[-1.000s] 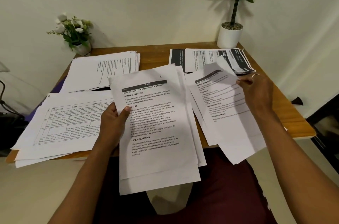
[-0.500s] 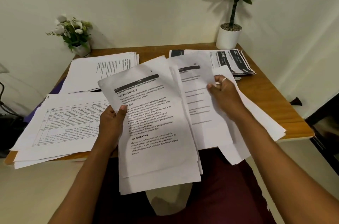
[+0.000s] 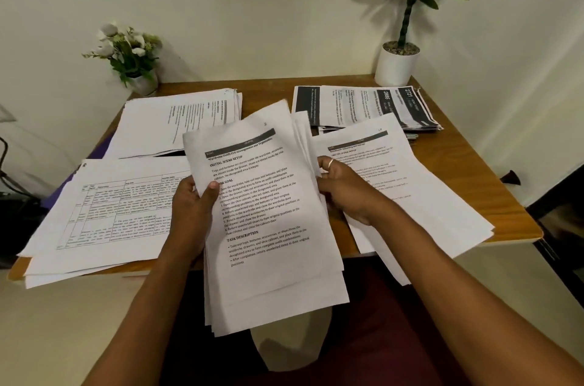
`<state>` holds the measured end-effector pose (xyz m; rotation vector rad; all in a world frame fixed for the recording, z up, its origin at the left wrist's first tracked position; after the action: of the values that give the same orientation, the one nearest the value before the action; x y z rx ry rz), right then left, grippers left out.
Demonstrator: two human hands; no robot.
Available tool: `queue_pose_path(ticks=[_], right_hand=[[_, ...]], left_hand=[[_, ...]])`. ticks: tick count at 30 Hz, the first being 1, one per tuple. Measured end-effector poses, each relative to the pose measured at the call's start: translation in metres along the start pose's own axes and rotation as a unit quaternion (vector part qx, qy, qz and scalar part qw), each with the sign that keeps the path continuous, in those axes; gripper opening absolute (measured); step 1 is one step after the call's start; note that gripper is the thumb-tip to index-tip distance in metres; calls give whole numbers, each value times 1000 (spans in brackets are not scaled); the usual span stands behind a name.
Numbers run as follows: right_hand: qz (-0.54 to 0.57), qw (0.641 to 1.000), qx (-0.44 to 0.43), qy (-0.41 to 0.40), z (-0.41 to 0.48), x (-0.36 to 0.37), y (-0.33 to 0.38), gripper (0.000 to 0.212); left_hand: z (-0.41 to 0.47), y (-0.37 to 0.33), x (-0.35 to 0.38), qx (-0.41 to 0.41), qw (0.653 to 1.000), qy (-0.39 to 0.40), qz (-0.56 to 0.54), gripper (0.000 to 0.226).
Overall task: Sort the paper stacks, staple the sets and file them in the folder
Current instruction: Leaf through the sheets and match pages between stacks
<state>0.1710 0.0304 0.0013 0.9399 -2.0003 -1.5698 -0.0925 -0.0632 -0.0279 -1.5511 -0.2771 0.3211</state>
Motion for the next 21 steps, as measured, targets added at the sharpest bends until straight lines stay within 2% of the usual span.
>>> queue_pose_path(ticks=[2, 3, 5, 7, 9, 12, 14, 17, 21], right_hand=[[5, 1000, -4, 4, -5, -7, 0, 29], [2, 1000, -15, -24, -9, -18, 3, 27], [-73, 986, -31, -149, -19, -60, 7, 23], [-183, 941, -6, -285, -33, -113, 1, 24], [-237, 901, 50, -360, -42, -154, -19, 46], [-286, 865, 133, -390, -49, -186, -47, 73], [-302, 859, 134, -391, -49, -193, -51, 78], [-308, 861, 84, -396, -47, -189, -41, 74], [-377, 815, 75, -433, -52, -180, -28, 68]], left_hand=[[1, 1, -2, 1, 1000, -1, 12, 34], [1, 1, -2, 1, 1000, 0, 17, 33], [0, -1, 1, 6, 1000, 11, 21, 29], [1, -2, 4, 8, 999, 26, 28, 25], [1, 1, 5, -2, 999, 36, 9, 22], [1, 3, 5, -5, 999, 41, -12, 21], [0, 1, 7, -1, 999, 44, -15, 23], [0, 2, 8, -1, 999, 48, -20, 24], [-1, 1, 8, 3, 998, 50, -27, 23]])
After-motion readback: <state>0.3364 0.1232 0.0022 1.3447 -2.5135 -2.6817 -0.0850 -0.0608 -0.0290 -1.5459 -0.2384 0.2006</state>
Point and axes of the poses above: each hand's wrist, its own z-axis towards the middle knuckle, its own x-axis out of the palm, y = z × x, the point moved 8 cm from there along z, towards the middle knuckle, and after that the axes turned 13 degrees about y, right-handed, at the moved point
